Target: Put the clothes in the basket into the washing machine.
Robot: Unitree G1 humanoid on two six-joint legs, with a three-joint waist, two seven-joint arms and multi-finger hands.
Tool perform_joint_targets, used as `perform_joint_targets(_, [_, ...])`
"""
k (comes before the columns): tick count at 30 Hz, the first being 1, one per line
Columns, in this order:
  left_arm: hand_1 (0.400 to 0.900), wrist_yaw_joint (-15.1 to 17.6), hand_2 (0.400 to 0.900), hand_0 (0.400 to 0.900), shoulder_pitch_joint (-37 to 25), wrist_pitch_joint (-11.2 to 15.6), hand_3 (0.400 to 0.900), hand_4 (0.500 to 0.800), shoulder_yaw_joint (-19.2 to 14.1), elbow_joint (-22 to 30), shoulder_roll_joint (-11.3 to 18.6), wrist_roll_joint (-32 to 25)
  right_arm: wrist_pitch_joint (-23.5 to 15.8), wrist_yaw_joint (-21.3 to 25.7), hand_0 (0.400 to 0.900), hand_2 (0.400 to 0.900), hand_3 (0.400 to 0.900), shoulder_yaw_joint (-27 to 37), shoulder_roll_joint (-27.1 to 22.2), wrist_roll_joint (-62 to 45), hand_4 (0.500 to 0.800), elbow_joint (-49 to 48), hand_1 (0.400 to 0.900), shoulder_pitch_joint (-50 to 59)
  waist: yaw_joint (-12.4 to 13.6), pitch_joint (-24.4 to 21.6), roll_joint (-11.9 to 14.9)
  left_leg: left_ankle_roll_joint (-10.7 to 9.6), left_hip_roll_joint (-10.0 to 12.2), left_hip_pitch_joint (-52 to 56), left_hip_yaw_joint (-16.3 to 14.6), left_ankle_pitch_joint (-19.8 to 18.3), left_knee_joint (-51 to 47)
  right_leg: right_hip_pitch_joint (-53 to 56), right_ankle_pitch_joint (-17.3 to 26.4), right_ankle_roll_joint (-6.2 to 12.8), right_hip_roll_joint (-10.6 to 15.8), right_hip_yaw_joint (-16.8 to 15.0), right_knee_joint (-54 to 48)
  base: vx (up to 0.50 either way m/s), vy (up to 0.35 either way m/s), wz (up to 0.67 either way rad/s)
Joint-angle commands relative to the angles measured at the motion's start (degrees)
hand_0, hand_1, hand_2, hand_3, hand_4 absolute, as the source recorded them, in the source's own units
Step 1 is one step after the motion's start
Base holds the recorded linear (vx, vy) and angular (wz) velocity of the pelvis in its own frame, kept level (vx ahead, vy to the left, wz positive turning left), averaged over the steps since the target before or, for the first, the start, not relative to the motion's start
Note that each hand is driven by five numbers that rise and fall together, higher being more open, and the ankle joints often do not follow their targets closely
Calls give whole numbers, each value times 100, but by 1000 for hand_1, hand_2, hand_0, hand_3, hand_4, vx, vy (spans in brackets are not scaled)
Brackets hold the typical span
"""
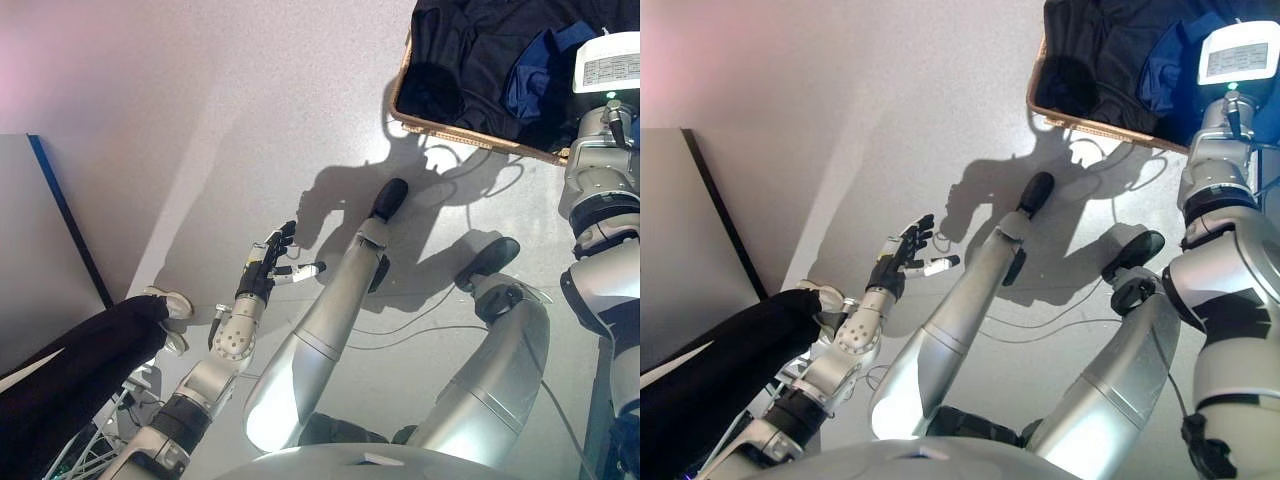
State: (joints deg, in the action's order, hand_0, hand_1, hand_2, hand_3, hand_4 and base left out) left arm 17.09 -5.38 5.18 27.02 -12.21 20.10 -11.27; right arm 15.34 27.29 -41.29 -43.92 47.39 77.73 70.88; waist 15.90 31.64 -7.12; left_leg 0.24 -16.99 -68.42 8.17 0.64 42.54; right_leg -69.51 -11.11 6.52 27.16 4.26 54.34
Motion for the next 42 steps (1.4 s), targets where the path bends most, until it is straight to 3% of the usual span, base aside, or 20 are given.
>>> perform_joint_targets(1, [900,200,900,900,277,152,900,800,-151,244,69,94,395,414,400,400,400,-355,-963,-26,500,-89,400,82,-189,-185,-643,81,182,565,137,-755,-169,503,152,68,-244,161,-419,-4,-26,-7])
perform_joint_targets(6, [900,282,900,900,201,132,900,800,-164,212,99,129,466,1130,400,400,400,-40,-1070,-570,500,-480,400,179,-342,-185,-505,57,310,763,75,-717,-373,674,277,92,-374,162,-743,10,-5,-18])
perform_joint_targets(10, [900,296,900,900,138,130,900,800,-190,171,172,156,598,1409,400,400,400,-272,-1272,-454,500,-618,400,397,-454,-185,-343,27,442,927,-14,-695,-551,860,442,135,-515,207,-1086,21,-5,-27])
perform_joint_targets(16, [900,227,900,900,78,146,900,800,-240,76,317,150,701,1323,400,400,400,-1086,-1838,-155,500,-533,400,1099,-608,-185,-67,-57,641,1389,-70,-624,-970,1356,730,210,-678,286,-1744,25,-25,-21])
perform_joint_targets(25, [900,137,900,900,103,198,900,800,-352,-14,534,93,774,1186,400,400,400,-2185,-2296,-21,500,-332,400,2272,-701,-187,178,-212,865,2102,-84,-347,-1840,2138,1130,283,-863,467,-2770,27,-40,-10])
perform_joint_targets(28, [900,88,900,900,144,205,900,800,-392,15,583,95,788,1045,400,400,400,-2564,-2388,91,500,-278,400,2572,-698,-189,188,-262,903,2302,-73,-210,-2137,2320,1184,294,-920,519,-2969,22,-37,-1])
perform_joint_targets(29, [900,43,900,900,141,202,900,800,-408,22,580,94,742,753,400,400,400,-2666,-2363,270,500,-206,400,2525,-698,-190,186,-270,913,2352,-64,-183,-2197,2374,1193,289,-925,517,-3017,14,-19,-6])
perform_joint_targets(33, [900,49,900,900,175,207,900,800,-424,84,510,85,742,531,400,400,400,-2388,-2313,235,500,14,400,2267,-672,-191,102,-263,887,2456,-25,-125,-2291,2443,1177,266,-915,531,-3014,-1,-16,5])
perform_joint_targets(34, [900,44,900,900,189,216,900,800,-412,100,487,71,787,642,520,520,520,-2245,-2284,108,572,49,520,2262,-672,-191,74,-266,884,2476,-13,-114,-2319,2467,1177,266,-907,541,-3033,-8,-13,9])
perform_joint_targets(35, [900,62,900,900,210,224,900,800,-415,75,455,61,791,589,900,900,900,-2189,-2275,99,800,95,900,2195,-669,-191,54,-268,872,2499,-11,-107,-2348,2485,1198,270,-895,540,-3051,-9,0,9])
perform_joint_targets(39, [900,82,900,900,203,242,900,800,-432,96,398,46,788,300,900,900,900,-1939,-2077,217,800,328,900,1824,-665,-190,-32,-284,853,2527,-15,-34,-2438,2507,1251,265,-903,547,-3111,-14,10,4])
perform_joint_targets(42, [900,108,900,900,183,258,900,800,-440,88,369,33,847,353,900,900,900,-1803,-2048,143,800,392,900,1771,-657,-190,-82,-279,836,2511,-27,-12,-2461,2481,1264,267,-879,527,-3118,-11,7,1])
